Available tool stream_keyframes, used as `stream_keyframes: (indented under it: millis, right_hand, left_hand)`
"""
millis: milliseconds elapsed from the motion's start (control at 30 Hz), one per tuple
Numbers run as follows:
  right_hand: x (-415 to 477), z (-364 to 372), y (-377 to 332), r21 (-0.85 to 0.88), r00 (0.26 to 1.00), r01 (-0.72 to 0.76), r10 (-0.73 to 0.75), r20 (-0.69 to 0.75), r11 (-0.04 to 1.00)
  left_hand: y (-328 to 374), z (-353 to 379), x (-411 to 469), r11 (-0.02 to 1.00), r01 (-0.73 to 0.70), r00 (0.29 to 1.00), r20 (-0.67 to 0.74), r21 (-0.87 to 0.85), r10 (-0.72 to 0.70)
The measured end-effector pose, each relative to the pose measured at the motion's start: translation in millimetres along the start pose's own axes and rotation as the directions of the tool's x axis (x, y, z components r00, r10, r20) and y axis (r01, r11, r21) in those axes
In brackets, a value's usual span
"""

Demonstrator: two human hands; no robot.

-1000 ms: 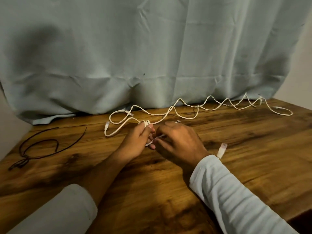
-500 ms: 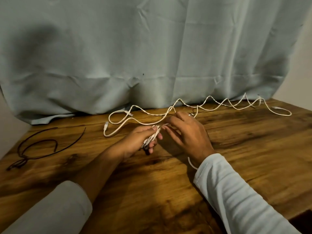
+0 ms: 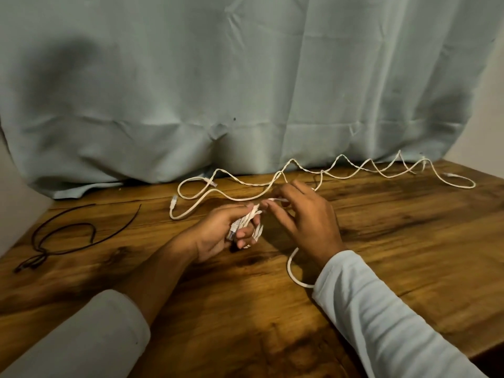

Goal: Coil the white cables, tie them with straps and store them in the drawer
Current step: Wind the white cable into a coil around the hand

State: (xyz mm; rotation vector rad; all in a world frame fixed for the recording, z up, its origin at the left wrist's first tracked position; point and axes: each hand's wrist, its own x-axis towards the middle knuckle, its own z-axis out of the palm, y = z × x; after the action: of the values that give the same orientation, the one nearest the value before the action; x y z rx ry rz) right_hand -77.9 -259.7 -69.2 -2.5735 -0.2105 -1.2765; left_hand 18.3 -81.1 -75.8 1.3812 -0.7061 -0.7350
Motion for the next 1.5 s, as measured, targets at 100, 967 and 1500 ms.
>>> stream_keyframes:
  millis: [100, 967, 1500]
  right_hand:
    - [-0.5, 1.1, 3.9, 0.094, 0.996, -0.062, 0.055, 0.073, 0.994]
    - [0.0, 6.4, -60.2, -0.439, 0.796, -0.042, 0.296, 0.528, 0.897]
    - [2.8, 4.2, -39.1, -0.5, 0.764, -0.196, 0.451, 0.461, 0.843]
  left_hand:
    - [1.9, -3.1, -2.1, 0.974, 0.069, 0.992, 0.12, -0.217, -0.043]
    - [10.4, -0.2, 9.3, 0.716, -0.188, 0.979, -0.191, -0.673, 0.077]
    - [18.5, 8.0, -5.5, 0.776, -0.026, 0.999, 0.012, -0.63, 0.043]
